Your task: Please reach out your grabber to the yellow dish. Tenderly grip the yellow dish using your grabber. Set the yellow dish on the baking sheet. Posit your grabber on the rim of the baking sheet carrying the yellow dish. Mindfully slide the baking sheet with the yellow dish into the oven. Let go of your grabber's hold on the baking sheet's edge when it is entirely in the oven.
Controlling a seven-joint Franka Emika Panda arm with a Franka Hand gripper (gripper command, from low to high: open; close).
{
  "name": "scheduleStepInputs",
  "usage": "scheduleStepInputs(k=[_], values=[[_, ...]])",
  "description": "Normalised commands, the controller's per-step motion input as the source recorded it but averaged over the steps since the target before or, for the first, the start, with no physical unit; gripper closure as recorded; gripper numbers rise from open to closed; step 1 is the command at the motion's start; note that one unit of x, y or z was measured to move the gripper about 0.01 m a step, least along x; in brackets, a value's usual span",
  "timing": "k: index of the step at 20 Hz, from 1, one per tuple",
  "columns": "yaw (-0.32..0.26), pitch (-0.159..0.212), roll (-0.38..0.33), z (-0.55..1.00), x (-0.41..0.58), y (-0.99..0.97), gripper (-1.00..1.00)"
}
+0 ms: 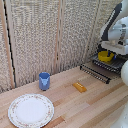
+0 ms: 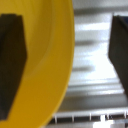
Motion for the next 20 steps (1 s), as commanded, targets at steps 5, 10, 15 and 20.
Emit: scheduleStepInputs(k=[5,10,15,20], values=[[0.100,0.075,-0.042,0.62,0.026,0.47,-1.00],[0.156,0.097,-0.069,0.42,0.205,0.45,-1.00],[0.221,0.074,-0.134,0.36,0.243,0.17,-1.00],[0.265,0.082,-0.162,0.35,-0.010,0.01,-1.00]])
